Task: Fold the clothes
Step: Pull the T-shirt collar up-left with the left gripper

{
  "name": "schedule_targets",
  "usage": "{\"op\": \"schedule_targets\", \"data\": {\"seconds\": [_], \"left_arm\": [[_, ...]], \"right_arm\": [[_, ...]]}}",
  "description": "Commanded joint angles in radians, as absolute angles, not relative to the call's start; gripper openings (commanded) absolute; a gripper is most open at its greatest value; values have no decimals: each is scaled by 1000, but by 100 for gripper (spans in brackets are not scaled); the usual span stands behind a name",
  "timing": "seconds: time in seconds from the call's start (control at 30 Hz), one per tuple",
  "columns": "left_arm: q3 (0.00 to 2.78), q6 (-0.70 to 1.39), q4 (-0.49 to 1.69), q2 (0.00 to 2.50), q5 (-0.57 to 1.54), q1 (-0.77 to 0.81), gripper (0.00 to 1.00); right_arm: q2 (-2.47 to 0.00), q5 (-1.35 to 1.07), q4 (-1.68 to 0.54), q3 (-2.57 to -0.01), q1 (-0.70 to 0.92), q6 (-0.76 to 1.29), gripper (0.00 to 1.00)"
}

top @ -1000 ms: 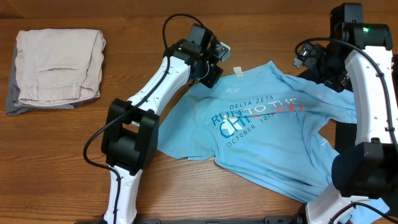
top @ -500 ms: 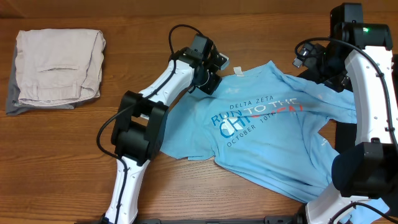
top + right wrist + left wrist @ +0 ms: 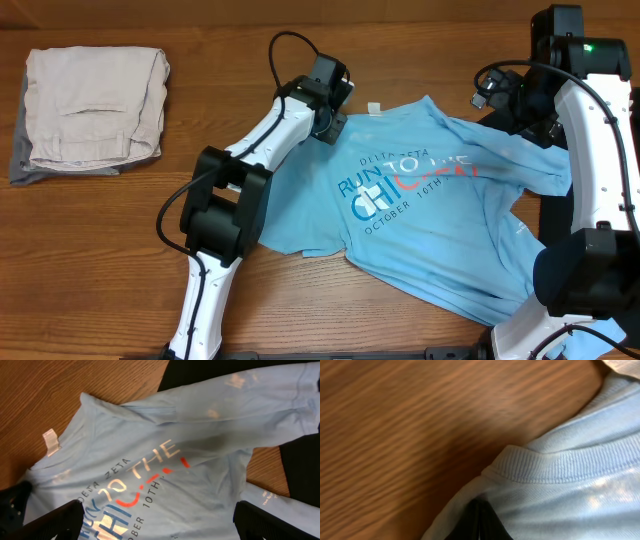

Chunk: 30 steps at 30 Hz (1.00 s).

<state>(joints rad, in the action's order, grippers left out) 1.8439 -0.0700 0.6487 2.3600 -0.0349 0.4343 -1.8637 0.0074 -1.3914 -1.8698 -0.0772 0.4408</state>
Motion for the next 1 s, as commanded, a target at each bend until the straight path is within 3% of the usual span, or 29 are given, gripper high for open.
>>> {"op": "schedule_targets", "data": {"seconds": [0.0,0.4,0.5,0.6,0.77,0.87,0.97], "left_arm": [[1791,-10,657,2370,-170,369,6],[1779,94,704,2370,-190,118,4],[1779,94,716,2370,-190,60,10],[1781,94,728,2364,-189,24,9],[1814,94,725,2315,-155,19,27],[1865,94,721,2256,-99,38,31],[1920,125,731,2180,-28,69,41]], "right_arm": [[-1859,14,-1389,-1873,-78,439,100],[-1859,14,-1389,-1873,-78,439,100],[-1859,14,-1389,-1873,-78,439,100],[-1859,14,-1389,-1873,-78,439,100],[-1859,14,-1389,-1873,-78,439,100],[-1859,14,-1389,-1873,-78,439,100],[-1859,14,-1390,-1873,-78,439,100]]}}
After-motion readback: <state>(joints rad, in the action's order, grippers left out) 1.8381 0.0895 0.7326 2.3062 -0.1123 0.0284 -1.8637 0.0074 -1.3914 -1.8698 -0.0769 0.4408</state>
